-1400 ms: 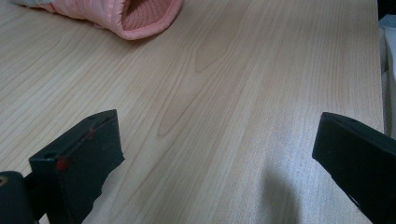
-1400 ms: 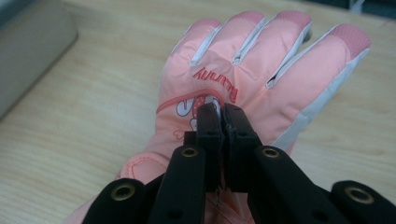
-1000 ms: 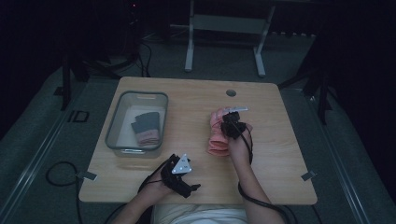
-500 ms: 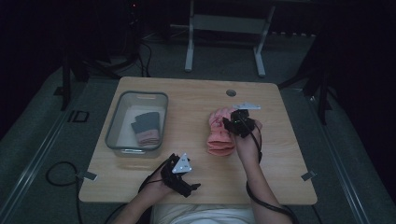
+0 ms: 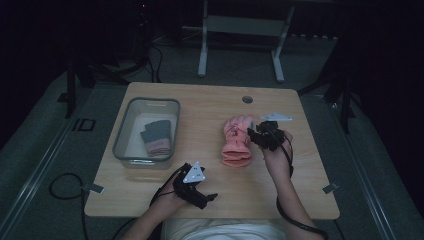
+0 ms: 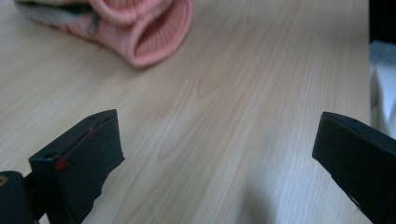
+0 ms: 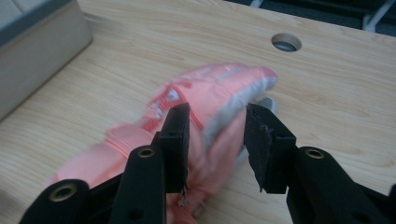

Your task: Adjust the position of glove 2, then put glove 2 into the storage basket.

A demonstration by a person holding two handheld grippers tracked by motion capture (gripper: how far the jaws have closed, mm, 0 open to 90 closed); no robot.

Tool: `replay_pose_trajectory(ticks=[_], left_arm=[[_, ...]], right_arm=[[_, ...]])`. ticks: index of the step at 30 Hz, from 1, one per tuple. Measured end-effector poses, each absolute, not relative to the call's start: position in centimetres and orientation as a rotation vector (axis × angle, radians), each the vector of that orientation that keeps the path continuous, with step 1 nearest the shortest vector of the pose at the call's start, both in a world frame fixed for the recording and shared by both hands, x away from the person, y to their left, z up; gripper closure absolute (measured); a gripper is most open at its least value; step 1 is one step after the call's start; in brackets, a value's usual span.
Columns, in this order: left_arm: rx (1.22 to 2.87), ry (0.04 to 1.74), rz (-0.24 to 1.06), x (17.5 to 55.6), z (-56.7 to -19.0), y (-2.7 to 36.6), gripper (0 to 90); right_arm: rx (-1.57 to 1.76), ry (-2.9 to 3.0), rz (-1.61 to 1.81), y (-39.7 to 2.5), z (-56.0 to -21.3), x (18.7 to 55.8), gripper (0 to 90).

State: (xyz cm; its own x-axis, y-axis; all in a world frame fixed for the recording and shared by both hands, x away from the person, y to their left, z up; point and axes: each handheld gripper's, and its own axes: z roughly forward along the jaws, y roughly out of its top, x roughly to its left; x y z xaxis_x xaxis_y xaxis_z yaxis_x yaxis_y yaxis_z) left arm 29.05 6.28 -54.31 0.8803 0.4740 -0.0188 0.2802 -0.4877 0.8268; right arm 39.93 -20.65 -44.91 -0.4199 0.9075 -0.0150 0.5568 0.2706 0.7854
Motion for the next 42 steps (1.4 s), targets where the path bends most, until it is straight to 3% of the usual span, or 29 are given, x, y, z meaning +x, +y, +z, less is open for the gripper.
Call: replay_pose_trajectory(ticks=[8, 13, 15, 18, 20, 23, 26, 30, 35, 39, 42], left_arm=[[2.029, 0.568, 0.296, 31.5, -49.5, 5.0, 3.2], [2.025, 0.621, 0.248, 34.2, -46.2, 3.7, 5.0], [2.033, 0.655, 0.366, 35.2, -45.0, 2.9, 14.9], [2.063, 0.670, 0.486, 37.4, -44.0, 1.9, 20.8], [2.051, 0.708, 0.517, 39.3, -44.0, 1.7, 37.9], [2.048, 0.765, 0.521, 41.2, -44.3, 1.5, 53.3], [2.043, 0.928, 0.379, 45.2, -46.4, 1.4, 51.2], [2.120, 1.022, 0.225, 47.0, -49.0, 0.6, 28.0], [2.077, 1.088, 0.087, 47.6, -50.7, 0.6, 25.1], [2.068, 1.144, -0.055, 47.7, -52.6, -0.4, 25.1], [2.027, 1.163, -0.153, 47.8, -53.8, -0.8, 29.7]], right_arm=[[1.266, 2.095, 1.046, -22.2, -44.2, 40.3, 59.6], [1.168, 2.135, 1.114, -22.7, -43.6, 40.8, 60.0], [1.158, 2.127, 1.126, -22.7, -43.5, 41.1, 60.5], [1.157, 2.135, 1.139, -22.4, -43.6, 41.7, 60.7], [1.160, 2.140, 1.129, -21.9, -43.9, 42.2, 61.1], [1.166, 2.148, 1.127, -21.5, -44.4, 42.8, 61.3], [1.210, 2.172, 1.103, -20.7, -45.7, 43.9, 57.4], [1.247, 2.202, 1.115, -20.1, -47.0, 44.6, 50.4], [1.305, 2.251, 1.063, -20.6, -48.9, 45.0, 45.7], [1.436, 2.351, 0.999, -22.0, -50.9, 45.7, 36.2], [1.557, 2.403, 1.028, -22.9, -51.9, 46.2, 36.4]])
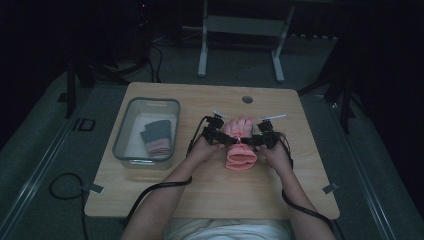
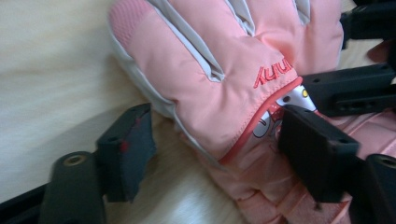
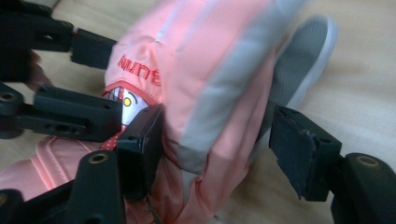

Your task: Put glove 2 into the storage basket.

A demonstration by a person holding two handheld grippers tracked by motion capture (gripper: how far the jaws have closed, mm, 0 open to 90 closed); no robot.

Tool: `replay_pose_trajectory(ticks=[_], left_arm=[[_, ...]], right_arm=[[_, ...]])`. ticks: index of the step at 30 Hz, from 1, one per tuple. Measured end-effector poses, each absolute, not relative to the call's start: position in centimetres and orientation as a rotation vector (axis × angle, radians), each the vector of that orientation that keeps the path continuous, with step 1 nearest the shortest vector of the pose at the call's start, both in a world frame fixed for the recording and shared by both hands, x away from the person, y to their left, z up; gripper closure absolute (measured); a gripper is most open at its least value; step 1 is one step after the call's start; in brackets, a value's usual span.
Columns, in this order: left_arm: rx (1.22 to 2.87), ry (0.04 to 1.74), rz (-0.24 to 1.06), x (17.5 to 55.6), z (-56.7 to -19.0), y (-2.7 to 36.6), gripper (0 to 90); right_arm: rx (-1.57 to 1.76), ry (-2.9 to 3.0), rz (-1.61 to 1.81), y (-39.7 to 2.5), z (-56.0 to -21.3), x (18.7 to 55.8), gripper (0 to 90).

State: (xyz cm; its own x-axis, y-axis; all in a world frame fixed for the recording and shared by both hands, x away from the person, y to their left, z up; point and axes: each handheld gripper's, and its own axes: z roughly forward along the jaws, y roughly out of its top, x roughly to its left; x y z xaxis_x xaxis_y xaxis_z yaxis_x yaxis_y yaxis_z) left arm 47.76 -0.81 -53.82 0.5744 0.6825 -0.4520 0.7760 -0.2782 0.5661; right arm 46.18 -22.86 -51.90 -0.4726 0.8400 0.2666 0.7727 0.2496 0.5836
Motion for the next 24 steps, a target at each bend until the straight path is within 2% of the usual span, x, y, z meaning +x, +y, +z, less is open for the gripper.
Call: replay_pose_trajectory(ticks=[3, 5, 6, 7, 8, 16, 24], left_arm=[[1.957, 1.158, -0.253, 47.9, -54.7, -0.6, 42.4], [1.948, 1.130, -0.238, 47.6, -54.6, -0.5, 54.3], [1.936, 1.126, -0.237, 47.5, -54.5, -0.6, 63.4], [1.936, 1.122, -0.235, 47.5, -54.3, -0.6, 70.4], [1.941, 1.117, -0.227, 47.4, -54.1, -0.6, 72.8], [1.963, 1.066, -0.180, 46.6, -51.7, -0.4, 76.8], [1.976, 1.039, -0.054, 45.4, -47.8, 1.2, 76.7]], right_arm=[[1.599, 2.423, 1.082, -23.1, -52.4, 46.2, 44.1], [1.583, 2.409, 1.107, -23.1, -52.6, 46.0, 49.2], [1.571, 2.402, 1.116, -23.1, -52.6, 45.8, 52.6], [1.574, 2.390, 1.152, -23.3, -52.6, 45.6, 58.6], [1.579, 2.378, 1.165, -23.3, -52.6, 45.5, 59.9], [1.556, 2.348, 1.234, -23.3, -51.2, 44.4, 64.2], [1.476, 2.305, 1.298, -21.6, -48.2, 43.7, 64.2]])
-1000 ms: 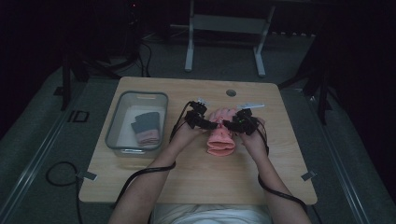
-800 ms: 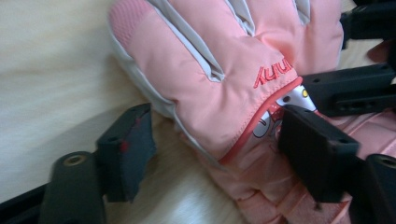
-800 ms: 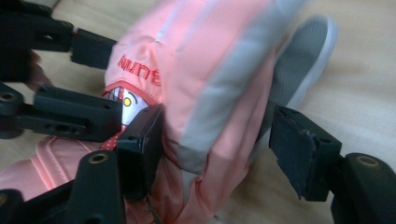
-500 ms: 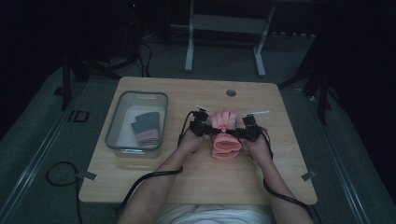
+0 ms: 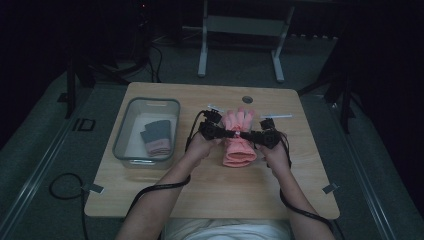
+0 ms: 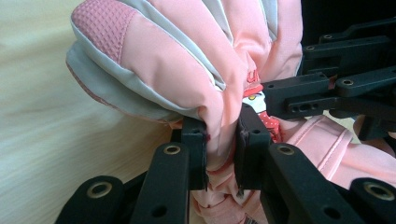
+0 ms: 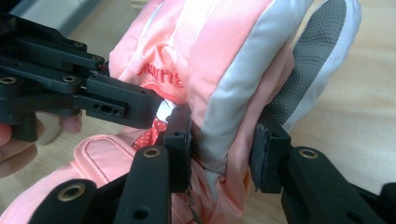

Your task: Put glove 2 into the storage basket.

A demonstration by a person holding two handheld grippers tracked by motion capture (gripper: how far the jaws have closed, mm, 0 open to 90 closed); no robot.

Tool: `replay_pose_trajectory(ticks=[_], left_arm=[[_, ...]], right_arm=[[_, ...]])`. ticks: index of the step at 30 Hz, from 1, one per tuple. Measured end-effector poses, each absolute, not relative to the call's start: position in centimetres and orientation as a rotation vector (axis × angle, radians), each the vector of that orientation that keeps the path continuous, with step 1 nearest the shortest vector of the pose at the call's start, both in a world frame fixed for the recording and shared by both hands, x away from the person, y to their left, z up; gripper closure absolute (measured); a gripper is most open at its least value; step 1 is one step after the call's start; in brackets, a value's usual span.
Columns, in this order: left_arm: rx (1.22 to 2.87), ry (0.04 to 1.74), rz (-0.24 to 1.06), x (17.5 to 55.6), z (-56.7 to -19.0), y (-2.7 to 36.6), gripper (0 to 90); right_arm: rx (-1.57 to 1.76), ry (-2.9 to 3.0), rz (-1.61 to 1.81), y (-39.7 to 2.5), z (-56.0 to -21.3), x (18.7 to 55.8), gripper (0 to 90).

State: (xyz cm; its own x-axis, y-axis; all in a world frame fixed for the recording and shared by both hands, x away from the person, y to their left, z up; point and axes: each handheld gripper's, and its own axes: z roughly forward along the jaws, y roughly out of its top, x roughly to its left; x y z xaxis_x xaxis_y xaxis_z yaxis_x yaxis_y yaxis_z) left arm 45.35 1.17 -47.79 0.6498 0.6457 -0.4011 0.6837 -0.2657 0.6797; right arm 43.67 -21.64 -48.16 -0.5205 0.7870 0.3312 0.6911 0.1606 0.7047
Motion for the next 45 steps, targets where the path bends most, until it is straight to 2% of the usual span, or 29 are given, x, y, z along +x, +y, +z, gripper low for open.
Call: replay_pose_trajectory(ticks=[5, 17, 45], left_arm=[[1.982, 1.042, 0.017, 44.6, -45.7, 3.0, 76.7], [1.946, 1.075, 0.095, 43.6, -42.5, 7.9, 76.5], [1.899, 1.220, 0.273, 41.3, -37.8, 19.5, 76.6]], right_arm=[[1.431, 2.305, 1.345, -19.9, -46.5, 43.5, 64.1], [1.312, 2.339, 1.371, -14.8, -43.2, 43.9, 64.1], [1.111, 2.430, 1.472, -2.5, -39.4, 45.0, 64.1]])
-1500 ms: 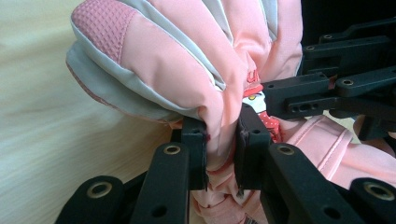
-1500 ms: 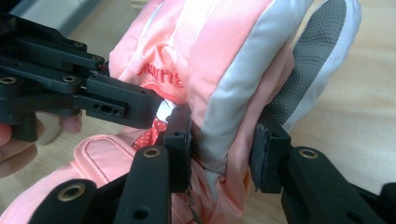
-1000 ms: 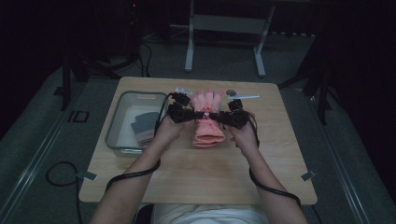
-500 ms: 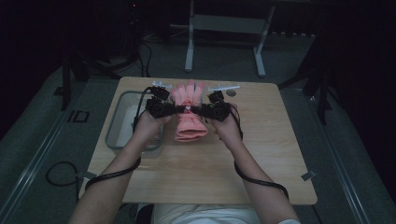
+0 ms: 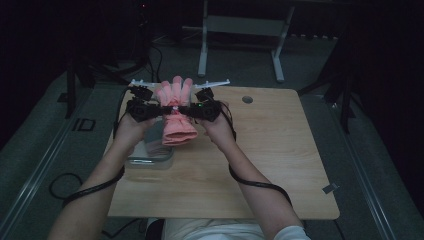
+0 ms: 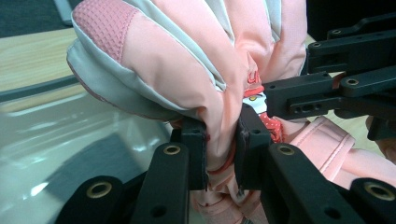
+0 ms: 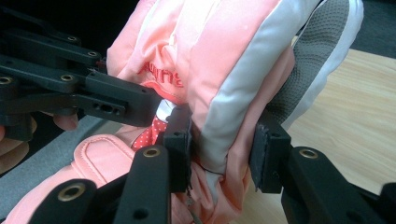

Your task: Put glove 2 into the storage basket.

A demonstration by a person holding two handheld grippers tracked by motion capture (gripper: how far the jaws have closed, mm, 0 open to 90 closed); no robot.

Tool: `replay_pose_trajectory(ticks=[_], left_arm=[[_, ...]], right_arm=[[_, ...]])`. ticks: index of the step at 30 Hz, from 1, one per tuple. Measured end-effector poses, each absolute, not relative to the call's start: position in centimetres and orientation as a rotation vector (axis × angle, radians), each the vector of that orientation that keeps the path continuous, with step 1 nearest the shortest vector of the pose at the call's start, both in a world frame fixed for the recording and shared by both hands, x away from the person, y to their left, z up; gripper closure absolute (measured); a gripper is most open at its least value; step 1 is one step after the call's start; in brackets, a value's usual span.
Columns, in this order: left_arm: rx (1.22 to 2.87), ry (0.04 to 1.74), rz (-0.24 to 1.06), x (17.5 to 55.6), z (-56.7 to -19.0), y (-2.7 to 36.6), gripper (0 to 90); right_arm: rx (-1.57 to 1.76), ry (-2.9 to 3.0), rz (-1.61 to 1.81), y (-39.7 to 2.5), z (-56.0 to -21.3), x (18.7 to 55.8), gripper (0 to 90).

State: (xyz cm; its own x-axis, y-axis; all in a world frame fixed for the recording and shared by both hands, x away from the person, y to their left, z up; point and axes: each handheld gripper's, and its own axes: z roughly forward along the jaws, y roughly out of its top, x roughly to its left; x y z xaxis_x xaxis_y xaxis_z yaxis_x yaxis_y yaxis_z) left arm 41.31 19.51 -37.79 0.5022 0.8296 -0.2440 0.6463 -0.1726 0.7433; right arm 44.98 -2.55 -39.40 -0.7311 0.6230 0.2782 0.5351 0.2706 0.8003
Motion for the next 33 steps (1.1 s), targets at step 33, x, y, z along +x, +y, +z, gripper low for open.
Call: replay_pose_trajectory(ticks=[33], left_arm=[[1.830, 1.485, 0.202, 42.2, -46.3, 26.3, 76.5]], right_arm=[[1.136, 2.631, 1.339, 6.3, -47.3, 48.0, 63.8]])
